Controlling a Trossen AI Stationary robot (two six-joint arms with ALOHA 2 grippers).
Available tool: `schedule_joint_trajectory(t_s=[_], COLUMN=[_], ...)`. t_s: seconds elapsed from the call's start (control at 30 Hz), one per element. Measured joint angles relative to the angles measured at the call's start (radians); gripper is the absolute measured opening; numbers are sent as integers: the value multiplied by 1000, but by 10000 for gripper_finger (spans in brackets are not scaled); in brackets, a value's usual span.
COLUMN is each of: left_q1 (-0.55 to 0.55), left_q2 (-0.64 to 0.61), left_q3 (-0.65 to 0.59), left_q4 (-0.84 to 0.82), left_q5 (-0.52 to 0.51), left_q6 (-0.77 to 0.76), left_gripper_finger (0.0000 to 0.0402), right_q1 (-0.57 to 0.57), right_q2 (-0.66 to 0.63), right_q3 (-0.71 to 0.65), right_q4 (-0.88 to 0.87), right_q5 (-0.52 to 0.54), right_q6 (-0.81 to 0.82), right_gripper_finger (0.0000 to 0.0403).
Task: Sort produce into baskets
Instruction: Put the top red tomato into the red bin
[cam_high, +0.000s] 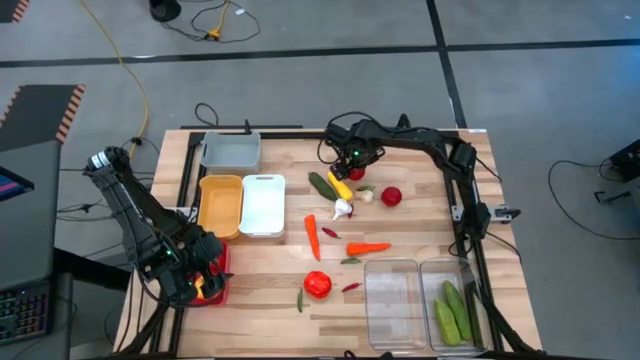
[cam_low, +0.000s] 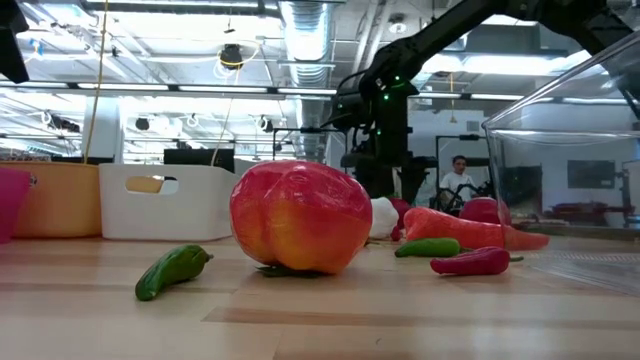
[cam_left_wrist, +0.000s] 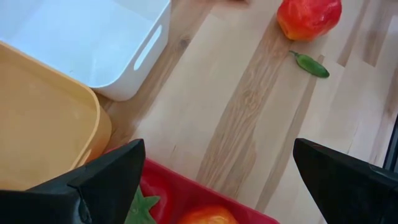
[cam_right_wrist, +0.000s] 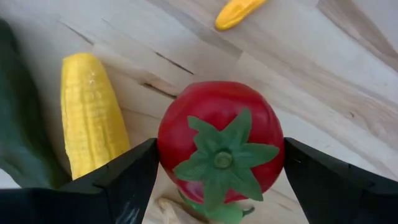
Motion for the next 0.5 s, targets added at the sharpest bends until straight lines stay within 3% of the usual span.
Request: schedule_joint_trajectory(t_s=[0.27,0.5], left_q1=[0,0], left_q2=[0,0], left_q3=[0,0], left_q4=[0,0], left_q5=[-6,-6], left_q6=[0,0], left_gripper_finger=[395,395], right_q1=[0,2], right_q2=[0,-5], right_q3=[-1,-2], right_q4=[-6,-11], right_q5=[-7,-15], right_q6=[0,-7], right_gripper_finger=[311,308])
